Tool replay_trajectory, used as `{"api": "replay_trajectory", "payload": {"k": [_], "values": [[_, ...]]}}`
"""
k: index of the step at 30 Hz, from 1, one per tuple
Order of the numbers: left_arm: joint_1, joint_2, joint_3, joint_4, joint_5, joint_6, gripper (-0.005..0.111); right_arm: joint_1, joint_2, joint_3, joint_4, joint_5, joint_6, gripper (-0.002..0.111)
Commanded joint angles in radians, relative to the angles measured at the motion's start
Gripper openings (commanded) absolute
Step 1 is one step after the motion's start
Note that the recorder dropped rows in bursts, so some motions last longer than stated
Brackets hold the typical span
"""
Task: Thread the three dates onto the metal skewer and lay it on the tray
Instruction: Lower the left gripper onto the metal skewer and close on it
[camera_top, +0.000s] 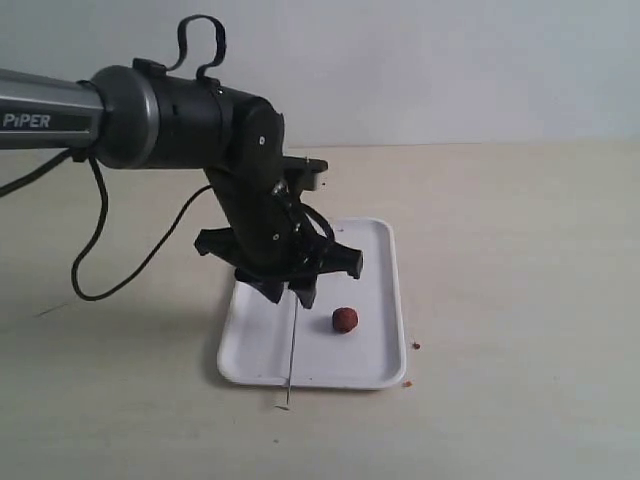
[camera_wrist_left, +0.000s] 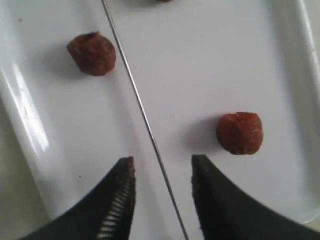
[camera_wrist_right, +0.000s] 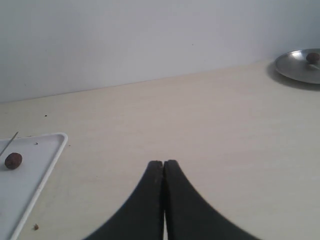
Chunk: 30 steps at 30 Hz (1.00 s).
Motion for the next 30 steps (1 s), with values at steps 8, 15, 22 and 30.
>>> {"api": "replay_trajectory", "payload": {"k": [8, 15, 22, 30], "values": [[-0.004, 0.062, -0.009, 0.001, 0.019, -0.028, 0.044, -0.006, -0.005, 0.004, -0.007, -0.012, -0.004, 0.0], [-0.004, 0.093, -0.009, -0.002, 0.021, -0.038, 0.044, -0.006, -0.005, 0.004, -0.007, -0.012, -0.004, 0.0], [-0.004, 0.097, -0.009, -0.002, 0.021, -0.038, 0.044, -0.006, -0.005, 0.004, -0.007, -0.012, -0.004, 0.0], [-0.004, 0.097, -0.009, -0.002, 0.025, -0.038, 0.042, -0.006, -0.005, 0.004, -0.007, -0.012, -0.004, 0.0]]}}
